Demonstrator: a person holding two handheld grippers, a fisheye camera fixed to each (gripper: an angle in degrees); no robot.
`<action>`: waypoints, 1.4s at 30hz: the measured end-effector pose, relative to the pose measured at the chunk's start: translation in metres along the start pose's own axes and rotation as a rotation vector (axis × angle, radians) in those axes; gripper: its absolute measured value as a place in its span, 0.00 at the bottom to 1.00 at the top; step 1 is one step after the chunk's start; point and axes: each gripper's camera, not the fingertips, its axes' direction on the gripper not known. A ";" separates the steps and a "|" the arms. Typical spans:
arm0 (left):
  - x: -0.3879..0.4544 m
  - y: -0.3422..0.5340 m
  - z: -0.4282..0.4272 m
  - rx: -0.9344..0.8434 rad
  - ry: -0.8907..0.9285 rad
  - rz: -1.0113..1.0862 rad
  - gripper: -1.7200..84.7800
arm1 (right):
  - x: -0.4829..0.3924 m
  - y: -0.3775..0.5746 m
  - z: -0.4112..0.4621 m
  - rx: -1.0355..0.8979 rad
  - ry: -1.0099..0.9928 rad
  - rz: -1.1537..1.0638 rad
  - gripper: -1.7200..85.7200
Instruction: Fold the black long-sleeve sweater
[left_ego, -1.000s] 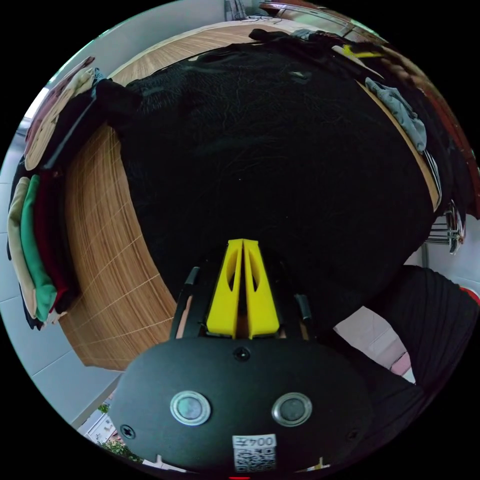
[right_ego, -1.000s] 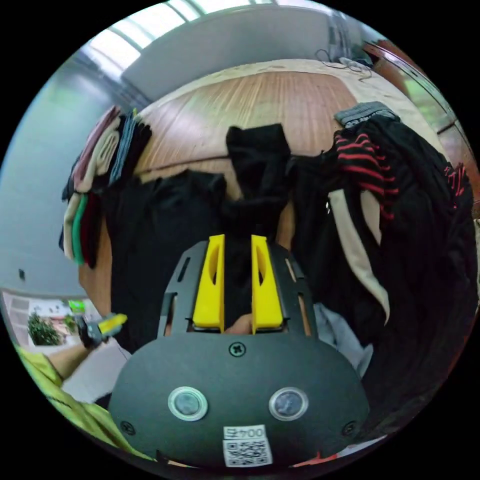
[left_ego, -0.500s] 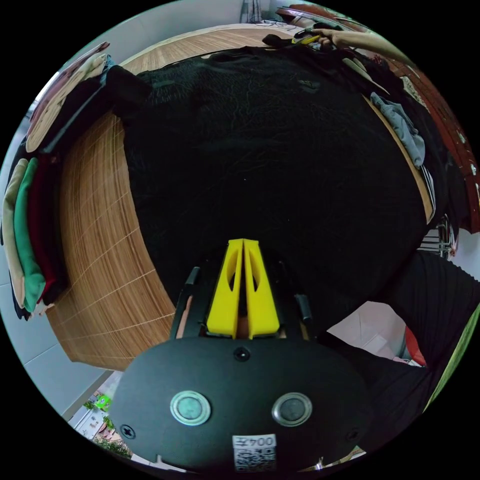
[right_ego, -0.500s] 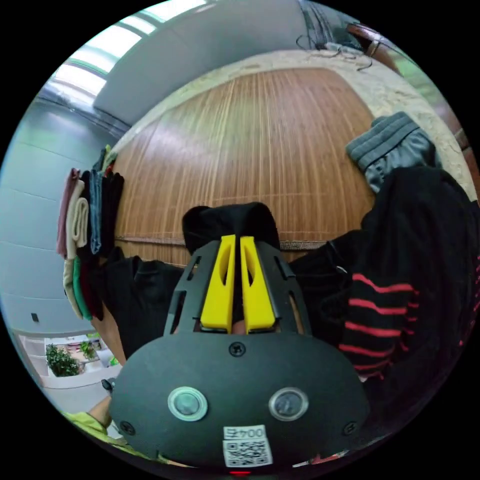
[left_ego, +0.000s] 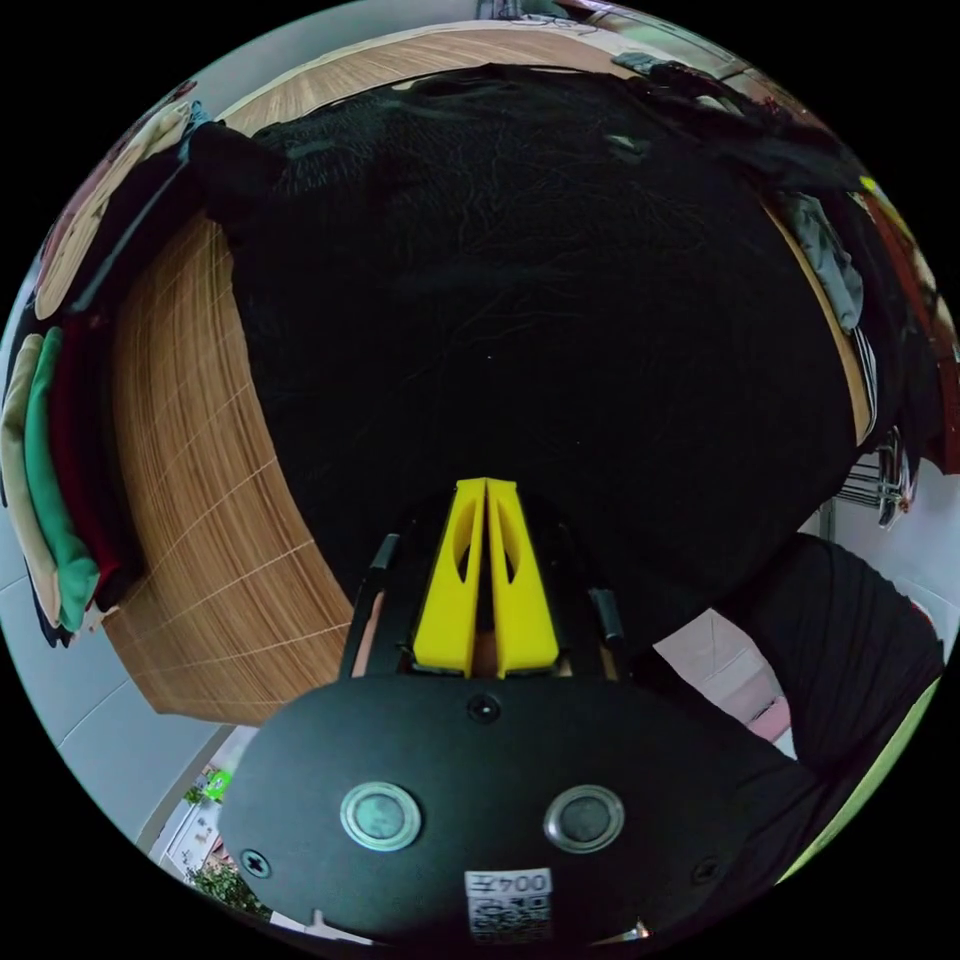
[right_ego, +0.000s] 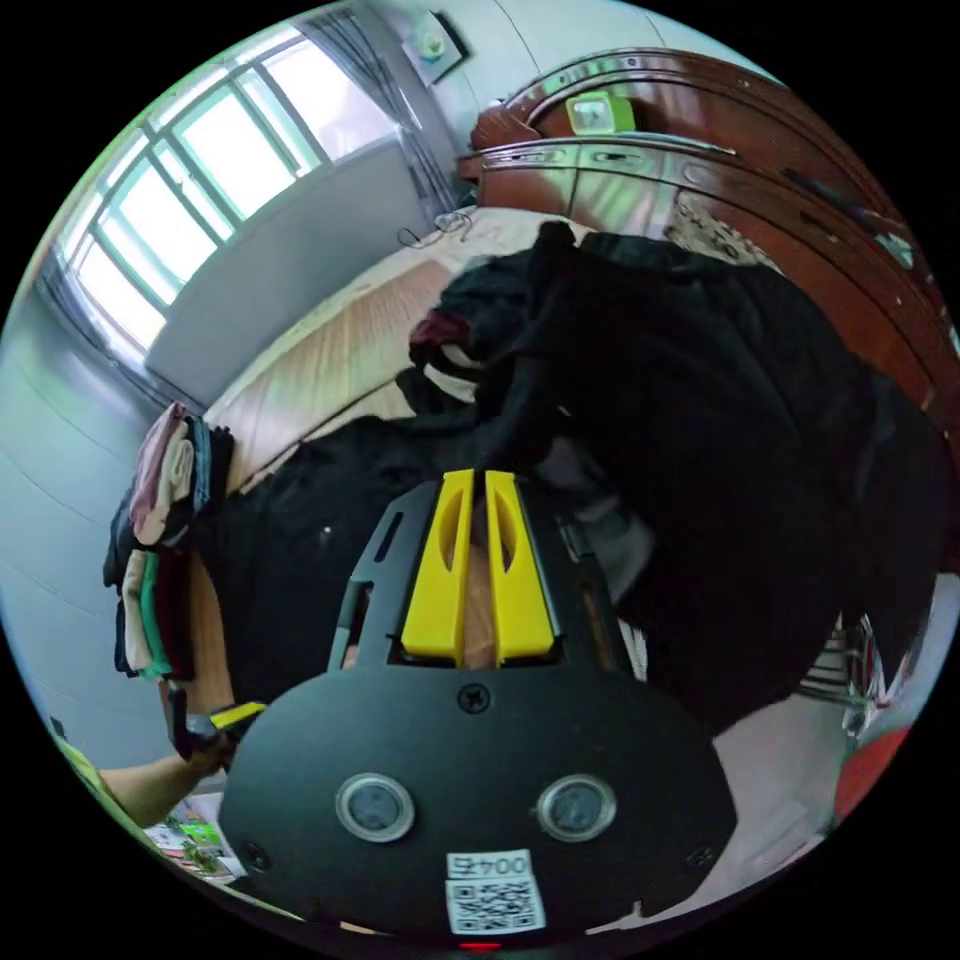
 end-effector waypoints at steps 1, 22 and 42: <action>0.000 -0.002 -0.002 -0.002 0.005 -0.001 0.02 | 0.010 0.024 -0.005 -0.010 0.019 -0.001 0.06; 0.042 -0.029 -0.050 -0.039 -0.037 0.024 0.02 | 0.154 -0.037 0.065 -0.144 -0.265 0.355 0.10; 0.063 -0.020 -0.125 0.016 0.050 -0.023 0.02 | -0.224 0.156 0.087 -0.228 -0.059 -0.589 0.09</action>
